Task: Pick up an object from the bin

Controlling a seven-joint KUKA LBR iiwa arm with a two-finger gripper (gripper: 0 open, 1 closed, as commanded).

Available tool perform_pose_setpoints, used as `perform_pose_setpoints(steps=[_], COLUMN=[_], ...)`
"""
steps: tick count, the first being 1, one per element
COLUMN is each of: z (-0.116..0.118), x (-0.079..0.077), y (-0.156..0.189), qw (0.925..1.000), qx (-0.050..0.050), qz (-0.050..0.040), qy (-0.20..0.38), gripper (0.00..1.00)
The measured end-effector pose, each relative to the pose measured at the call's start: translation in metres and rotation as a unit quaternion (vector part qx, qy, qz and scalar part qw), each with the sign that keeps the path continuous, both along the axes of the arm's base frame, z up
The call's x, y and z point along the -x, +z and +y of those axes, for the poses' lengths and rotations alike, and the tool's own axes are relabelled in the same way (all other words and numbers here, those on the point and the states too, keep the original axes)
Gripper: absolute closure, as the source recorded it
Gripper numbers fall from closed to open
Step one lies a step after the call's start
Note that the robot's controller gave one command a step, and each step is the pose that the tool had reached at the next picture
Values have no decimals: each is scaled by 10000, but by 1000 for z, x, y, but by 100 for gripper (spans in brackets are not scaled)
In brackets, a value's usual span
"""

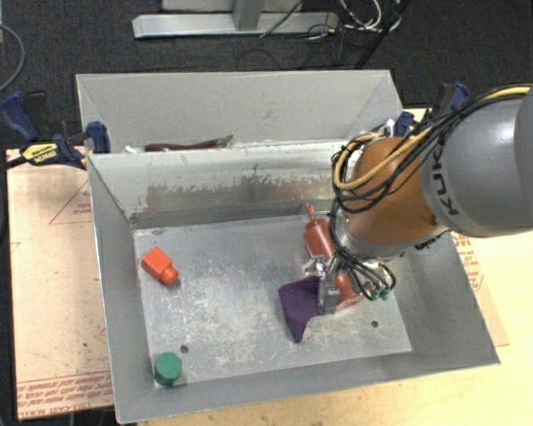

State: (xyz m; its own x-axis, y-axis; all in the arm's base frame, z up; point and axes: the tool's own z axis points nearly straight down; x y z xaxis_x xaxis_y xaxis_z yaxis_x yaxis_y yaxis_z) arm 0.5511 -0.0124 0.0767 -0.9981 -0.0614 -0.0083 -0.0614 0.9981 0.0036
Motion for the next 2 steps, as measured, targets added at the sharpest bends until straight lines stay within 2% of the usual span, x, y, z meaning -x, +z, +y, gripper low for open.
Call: perform_pose_setpoints(steps=[1, 2], z=[0, -23], x=[0, -2], y=[0, 138], qw=[10000, 10000], qx=[0, -4], qz=[0, -21], qy=[1, -28], gripper=[100, 100])
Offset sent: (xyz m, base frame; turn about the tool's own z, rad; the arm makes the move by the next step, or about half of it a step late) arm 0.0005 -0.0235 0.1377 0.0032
